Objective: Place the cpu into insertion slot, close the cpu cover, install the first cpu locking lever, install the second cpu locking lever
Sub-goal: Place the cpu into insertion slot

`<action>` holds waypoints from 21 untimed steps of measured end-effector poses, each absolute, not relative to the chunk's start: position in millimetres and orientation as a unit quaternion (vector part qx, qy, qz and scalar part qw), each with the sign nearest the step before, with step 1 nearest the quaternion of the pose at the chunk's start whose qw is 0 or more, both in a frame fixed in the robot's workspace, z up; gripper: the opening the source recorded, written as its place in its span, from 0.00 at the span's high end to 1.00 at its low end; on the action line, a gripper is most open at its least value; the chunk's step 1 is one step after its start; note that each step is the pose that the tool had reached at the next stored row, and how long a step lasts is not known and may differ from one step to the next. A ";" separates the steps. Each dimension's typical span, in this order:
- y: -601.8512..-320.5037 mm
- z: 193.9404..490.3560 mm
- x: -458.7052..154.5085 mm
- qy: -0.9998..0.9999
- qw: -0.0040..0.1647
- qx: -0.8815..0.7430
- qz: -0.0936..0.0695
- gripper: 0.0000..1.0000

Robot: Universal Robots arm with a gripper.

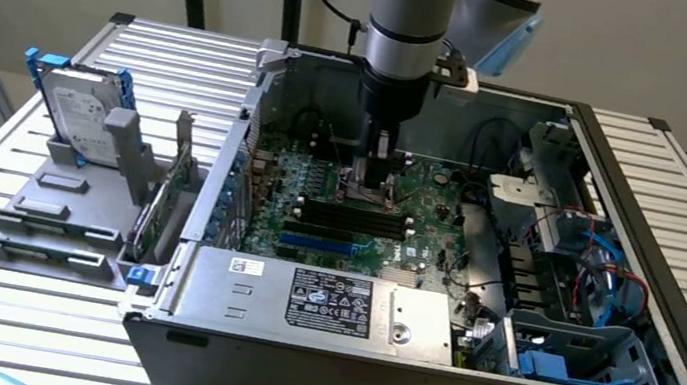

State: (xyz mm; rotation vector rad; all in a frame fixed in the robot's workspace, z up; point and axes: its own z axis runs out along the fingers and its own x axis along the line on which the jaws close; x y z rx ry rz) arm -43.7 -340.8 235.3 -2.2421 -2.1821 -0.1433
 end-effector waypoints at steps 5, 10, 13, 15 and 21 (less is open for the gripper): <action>-340.4 226.2 -43.7 -0.697 0.006 -0.716 -0.047 0.45; -339.1 220.4 -43.7 -0.697 0.008 -0.716 -0.048 0.45; -338.1 217.8 -43.7 -0.697 0.008 -0.716 -0.049 0.45; -338.0 215.9 -43.7 -0.697 0.009 -0.716 -0.049 0.45; -337.5 211.9 -43.7 -0.696 0.009 -0.716 -0.050 0.45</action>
